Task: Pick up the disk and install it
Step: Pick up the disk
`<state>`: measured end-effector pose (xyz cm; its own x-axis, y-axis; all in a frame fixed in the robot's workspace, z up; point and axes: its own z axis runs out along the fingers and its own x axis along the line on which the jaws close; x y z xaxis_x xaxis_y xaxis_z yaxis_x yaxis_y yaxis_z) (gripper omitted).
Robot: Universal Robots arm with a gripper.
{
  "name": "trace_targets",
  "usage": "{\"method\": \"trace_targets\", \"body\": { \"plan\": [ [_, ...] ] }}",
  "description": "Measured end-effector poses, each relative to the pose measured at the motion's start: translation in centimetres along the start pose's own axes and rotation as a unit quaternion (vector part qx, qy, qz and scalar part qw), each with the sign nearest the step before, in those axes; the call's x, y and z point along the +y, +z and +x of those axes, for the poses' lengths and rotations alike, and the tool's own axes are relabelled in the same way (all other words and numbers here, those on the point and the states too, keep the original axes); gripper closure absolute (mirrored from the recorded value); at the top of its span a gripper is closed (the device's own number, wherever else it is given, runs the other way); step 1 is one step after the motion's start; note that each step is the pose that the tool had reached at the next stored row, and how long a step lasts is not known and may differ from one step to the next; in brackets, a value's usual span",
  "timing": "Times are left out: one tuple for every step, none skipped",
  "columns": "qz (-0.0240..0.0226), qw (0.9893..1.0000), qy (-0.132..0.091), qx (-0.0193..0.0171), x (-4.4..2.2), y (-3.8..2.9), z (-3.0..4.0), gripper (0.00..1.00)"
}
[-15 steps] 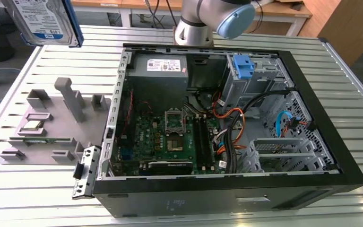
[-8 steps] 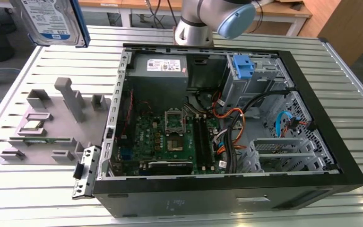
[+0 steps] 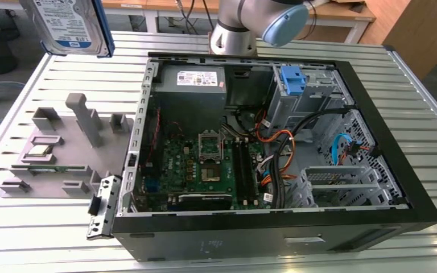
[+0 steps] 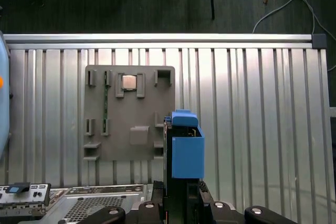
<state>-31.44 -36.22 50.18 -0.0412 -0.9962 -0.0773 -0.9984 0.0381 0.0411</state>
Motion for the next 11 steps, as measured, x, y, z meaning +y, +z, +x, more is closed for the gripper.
{"method": "trace_targets", "body": {
  "plan": [
    [0.0, 1.0, 0.0, 0.0, -0.03, -0.01, 0.0, 0.65],
    [-0.0001, 1.0, 0.0, 0.0, -0.04, -0.01, 0.0, 0.65],
    [0.0, 1.0, 0.0, 0.0, -0.08, -0.01, 0.0, 0.65],
    [0.0, 1.0, 0.0, 0.0, -0.11, -0.01, 0.0, 0.65],
    [-0.0001, 1.0, 0.0, 0.0, -0.11, -0.01, -0.01, 0.65],
    [0.0, 1.0, 0.0, 0.0, -0.11, -0.01, 0.0, 0.65],
    [0.0, 1.0, 0.0, 0.0, -0.12, -0.01, 0.0, 0.65],
    [0.0, 1.0, 0.0, 0.0, -0.12, -0.01, -0.01, 0.65],
    [-0.0001, 1.0, 0.0, 0.0001, -0.15, -0.01, -0.01, 0.65],
    [-0.0001, 1.0, 0.0, 0.0001, -0.2, -0.01, -0.01, 0.65],
    [0.0, 1.0, 0.0, 0.0, -0.25, -0.01, -0.01, 0.65]
  ]
}}
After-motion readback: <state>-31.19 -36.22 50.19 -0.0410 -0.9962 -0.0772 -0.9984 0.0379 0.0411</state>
